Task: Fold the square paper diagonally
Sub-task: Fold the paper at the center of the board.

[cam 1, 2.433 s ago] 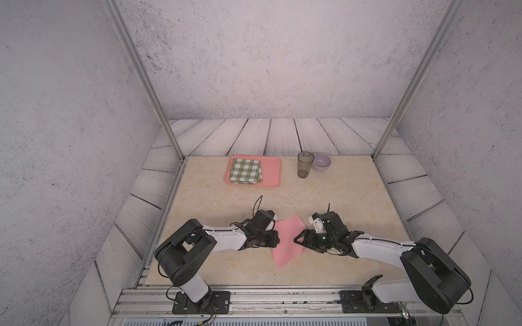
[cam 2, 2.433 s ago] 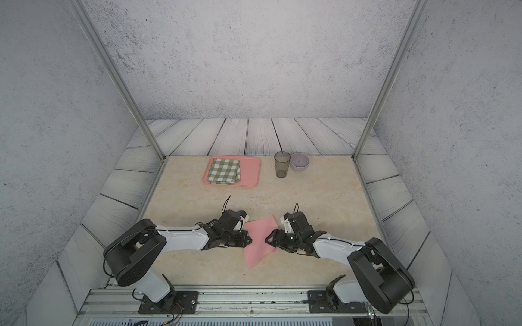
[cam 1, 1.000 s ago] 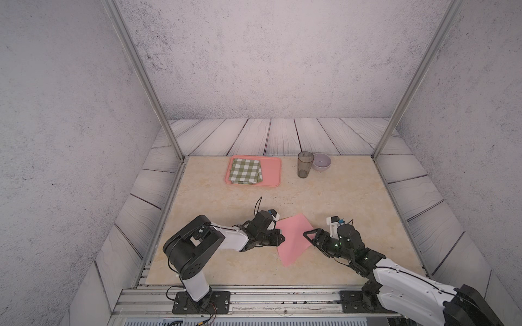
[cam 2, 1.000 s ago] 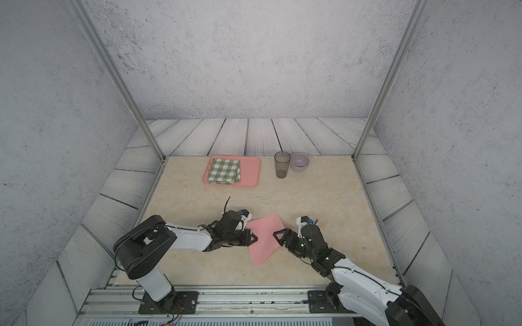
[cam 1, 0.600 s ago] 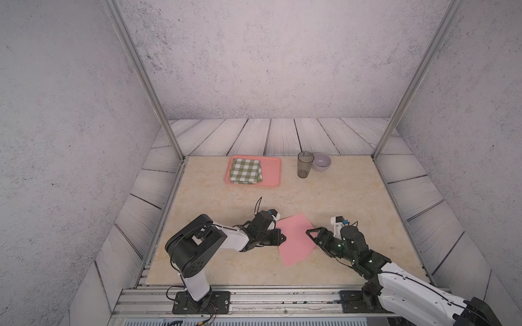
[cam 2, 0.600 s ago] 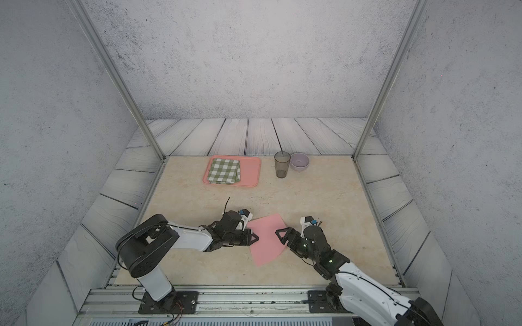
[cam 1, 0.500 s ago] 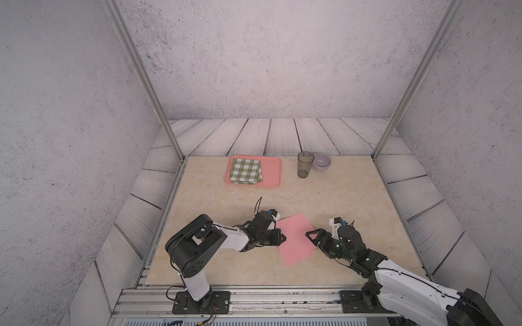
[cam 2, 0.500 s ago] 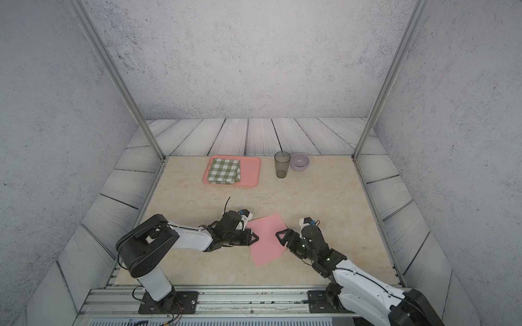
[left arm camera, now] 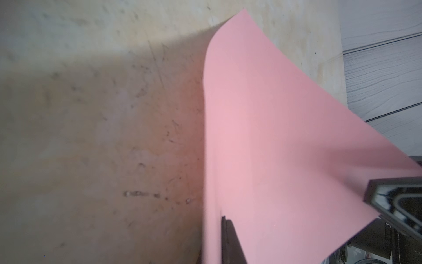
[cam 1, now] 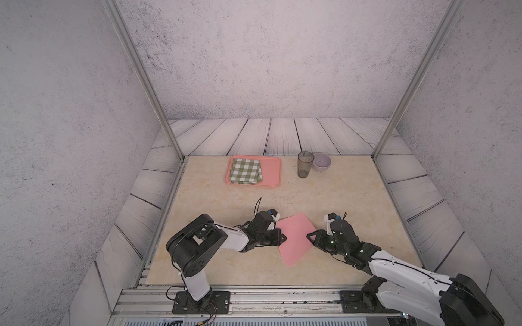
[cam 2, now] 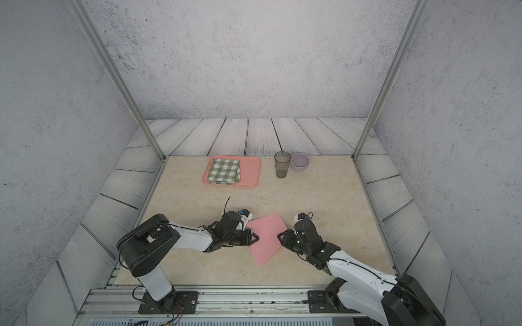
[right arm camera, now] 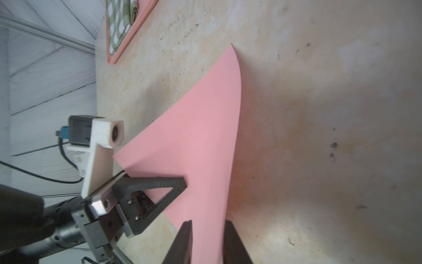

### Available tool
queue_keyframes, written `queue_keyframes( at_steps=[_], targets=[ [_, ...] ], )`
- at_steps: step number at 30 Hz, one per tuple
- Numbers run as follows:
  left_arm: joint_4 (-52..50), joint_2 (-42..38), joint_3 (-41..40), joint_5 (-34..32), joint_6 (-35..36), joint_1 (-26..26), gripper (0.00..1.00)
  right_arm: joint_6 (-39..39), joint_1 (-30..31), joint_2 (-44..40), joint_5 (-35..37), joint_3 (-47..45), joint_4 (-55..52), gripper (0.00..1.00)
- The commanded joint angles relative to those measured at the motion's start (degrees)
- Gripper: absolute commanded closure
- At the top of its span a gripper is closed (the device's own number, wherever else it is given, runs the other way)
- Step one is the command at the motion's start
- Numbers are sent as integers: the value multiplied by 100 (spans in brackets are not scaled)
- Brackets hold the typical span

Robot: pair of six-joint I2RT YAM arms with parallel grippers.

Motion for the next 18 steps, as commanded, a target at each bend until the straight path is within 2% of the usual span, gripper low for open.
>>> queue_keyframes(
  at_steps=[1,10,14,18],
  targets=[
    [-605,219,-189,-39,5,-19,100,-320,34,-95,394,241,-703,78],
    [-649,15,-145,79,13,-19,99,-670,46,3,717,512,-1245,99],
    [-784,-101,-129,72,31,-18,91,-780,45,-48,935,644,-1601,100],
    [-1048,-338,-127,-7,102,-18,75,-911,47,-150,1148,779,-2025,100]
  ],
)
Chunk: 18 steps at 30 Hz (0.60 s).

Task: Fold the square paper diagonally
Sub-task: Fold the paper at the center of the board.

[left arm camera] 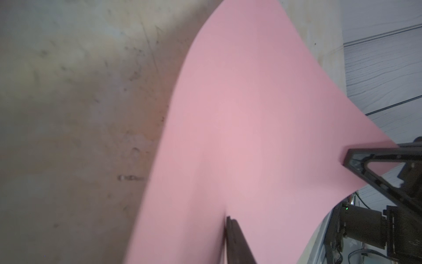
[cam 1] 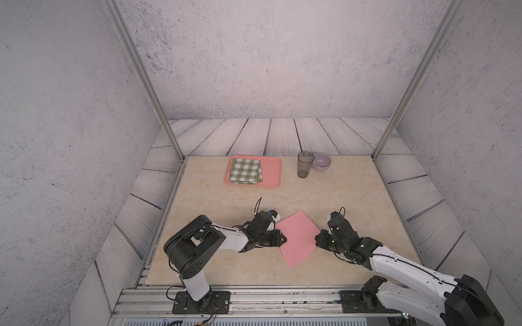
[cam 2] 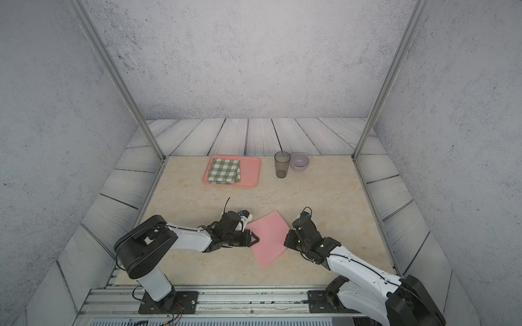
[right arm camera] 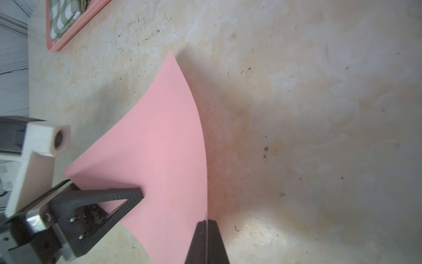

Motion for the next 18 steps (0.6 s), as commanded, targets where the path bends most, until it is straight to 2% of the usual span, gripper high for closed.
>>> queue_keyframes(
  at_steps=[1,7,8,9,13,18],
  targets=[
    [-776,-156,-98,-123,139,-19,70,-242,29,-157,372,180,-594,100],
    [-1171,-503,-9,-195,229,-16,36,-415,23,-82,392,311,-845,100],
    [-1238,-593,-1,-225,236,-11,25,-432,25,-51,416,333,-871,100],
    [-1314,-678,0,-257,251,-12,22,-447,24,-42,448,346,-905,100],
    [-1887,-1207,57,-551,375,-1,16,-570,21,13,610,515,-1153,100],
    [-2375,-1607,64,-776,505,73,19,-803,26,115,754,904,-1626,100]
  ],
)
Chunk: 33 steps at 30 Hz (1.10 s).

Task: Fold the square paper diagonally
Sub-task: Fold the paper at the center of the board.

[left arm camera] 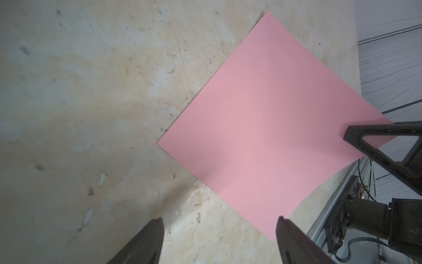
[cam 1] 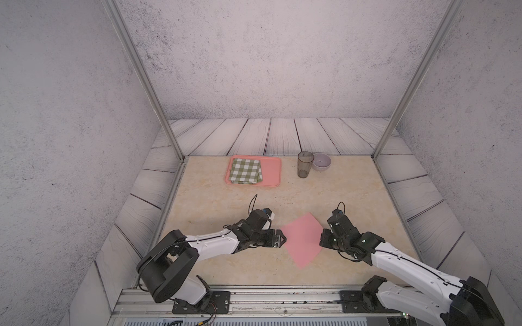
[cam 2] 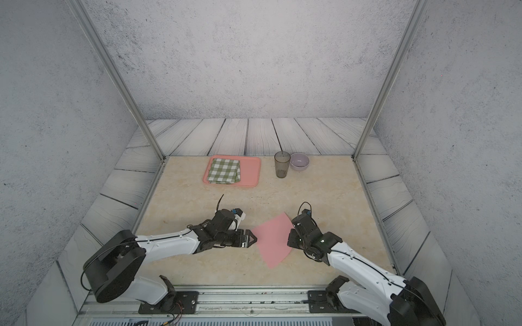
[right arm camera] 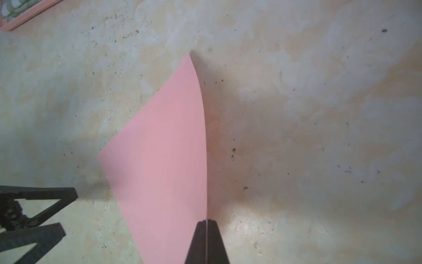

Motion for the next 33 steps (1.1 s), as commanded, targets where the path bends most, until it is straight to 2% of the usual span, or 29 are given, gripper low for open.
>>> queue_keyframes(
  at_steps=[1,5,9,17,22,27,33],
  targets=[
    [-495,-159,9,-196,182,71,21,-276,29,125,293,355,-546,100],
    [-175,-217,-101,-141,96,85,24,-440,30,303,396,691,-930,100],
    [688,-42,-238,8,-175,91,26,-622,38,682,508,1045,-1263,100],
    [1707,741,281,739,-551,76,31,-781,108,1773,722,1622,-1595,100],
    [1953,1175,433,677,-574,76,36,-793,138,2024,790,1763,-1613,100],
    [2231,1795,617,787,-615,60,41,-829,144,2064,486,1798,-1475,100],
    [2369,2176,624,784,-609,23,42,-782,139,2049,267,1882,-1421,100]
  ],
)
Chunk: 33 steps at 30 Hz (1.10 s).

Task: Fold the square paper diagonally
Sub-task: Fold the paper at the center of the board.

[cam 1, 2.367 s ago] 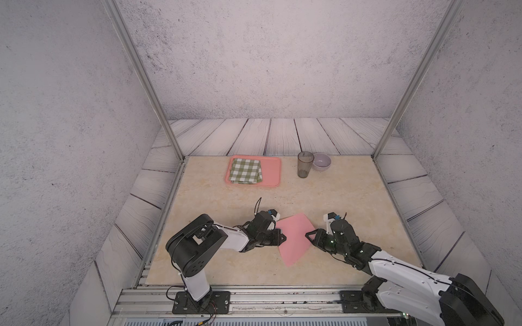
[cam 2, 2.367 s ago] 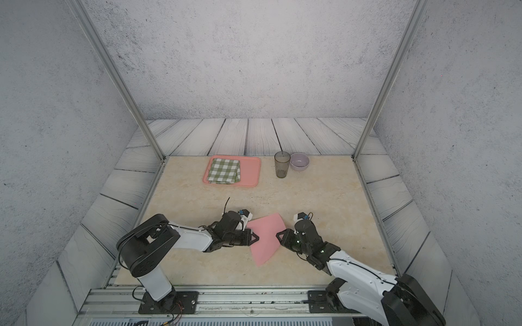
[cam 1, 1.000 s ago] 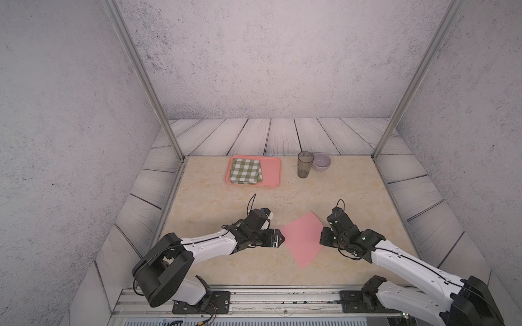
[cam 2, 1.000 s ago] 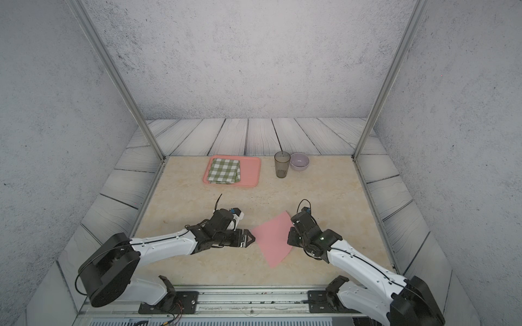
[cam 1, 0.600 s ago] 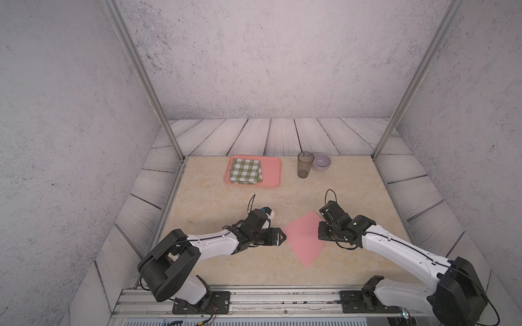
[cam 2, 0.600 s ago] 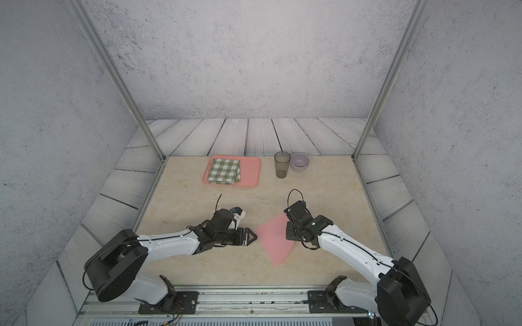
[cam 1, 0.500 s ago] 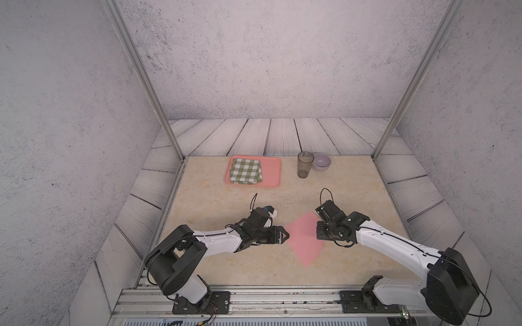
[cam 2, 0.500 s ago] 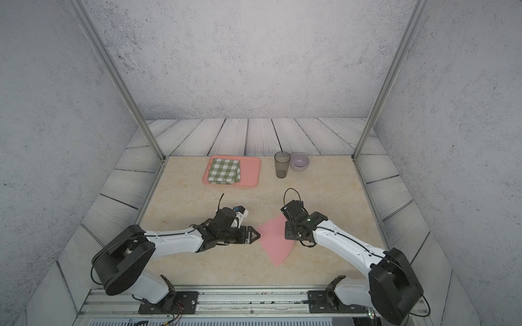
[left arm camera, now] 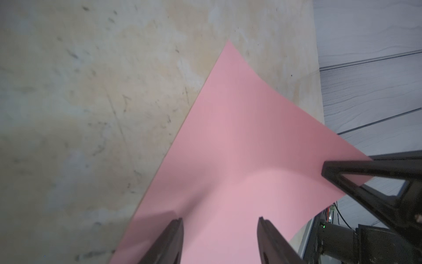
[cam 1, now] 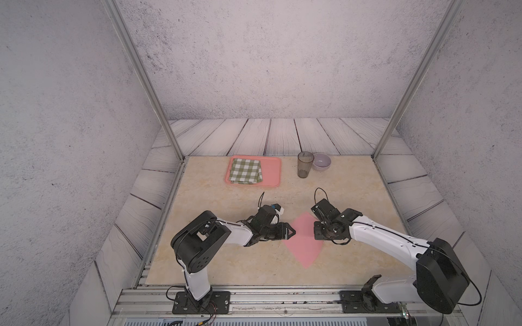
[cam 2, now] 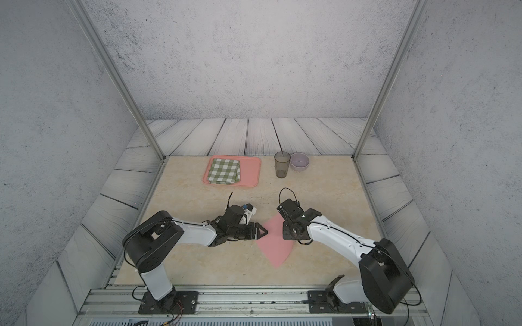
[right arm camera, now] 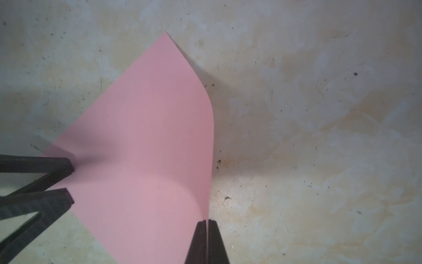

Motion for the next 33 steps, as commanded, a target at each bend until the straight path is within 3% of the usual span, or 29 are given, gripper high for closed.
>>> queue_keyframes(
  at_steps=[1,7,17,29,33],
  targets=[
    [58,197,54,18,37,-22,42,-27,28,75,-182,173,10,100],
    [34,417,97,12,85,-49,43,1,28,57,-515,219,155,100],
    [184,559,55,-6,58,-75,44,229,28,504,-1932,-23,1600,99],
    [497,517,-176,30,67,-84,45,589,11,929,-1974,-296,2402,98],
    [494,235,-310,95,227,-83,40,747,-11,890,-1818,-454,2572,98]
  ],
)
